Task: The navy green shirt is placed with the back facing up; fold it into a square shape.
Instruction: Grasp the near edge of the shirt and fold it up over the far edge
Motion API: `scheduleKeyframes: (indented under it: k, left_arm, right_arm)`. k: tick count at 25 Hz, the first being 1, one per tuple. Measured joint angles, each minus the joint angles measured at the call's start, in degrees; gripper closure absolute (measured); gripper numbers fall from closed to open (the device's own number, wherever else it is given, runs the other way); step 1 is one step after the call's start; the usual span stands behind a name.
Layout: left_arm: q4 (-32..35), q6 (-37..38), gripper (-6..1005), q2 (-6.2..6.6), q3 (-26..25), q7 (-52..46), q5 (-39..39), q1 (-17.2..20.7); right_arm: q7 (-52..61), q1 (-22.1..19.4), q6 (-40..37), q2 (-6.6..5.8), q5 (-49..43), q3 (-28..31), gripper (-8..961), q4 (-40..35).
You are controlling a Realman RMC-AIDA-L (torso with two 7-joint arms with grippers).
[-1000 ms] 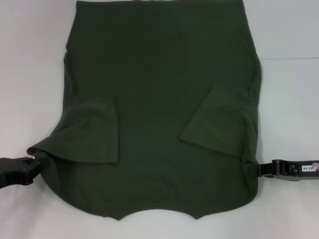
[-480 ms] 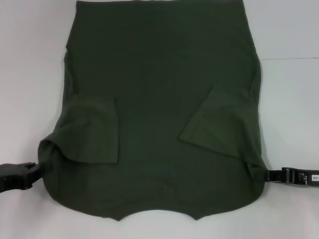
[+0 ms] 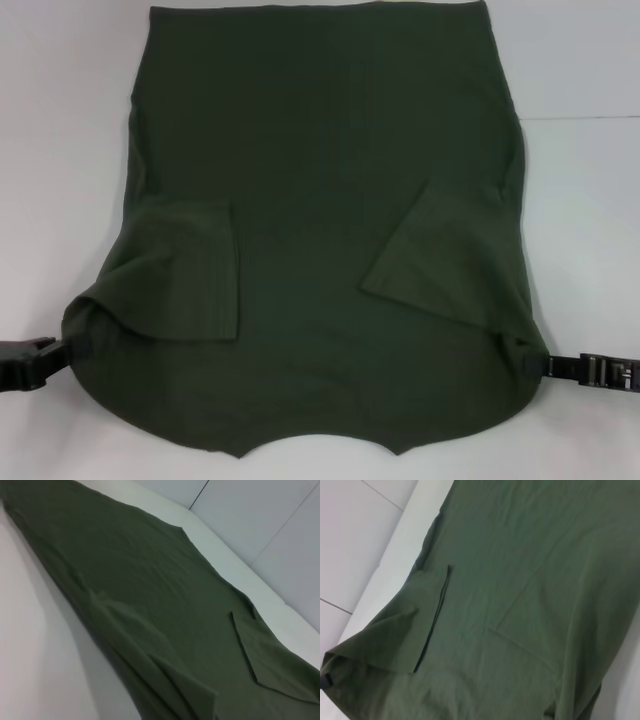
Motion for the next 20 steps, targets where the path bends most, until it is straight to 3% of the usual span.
scheduleKeyframes:
  k: [10,20]
  left_arm:
    - [-0.2,7.2,975,1.61,-0.4,-6.2,0.7,1.7]
    - [-2.7,17.0,976,2.46,-5.8,-7.2,0.7,3.4]
  right_arm:
    - [-4.2,-4.9,-7.5,0.44,0.0,6.9,877,-3.3]
    - [-9.9,-10.8,-15.8,0.79,-0.2,11.9,876,-4.8]
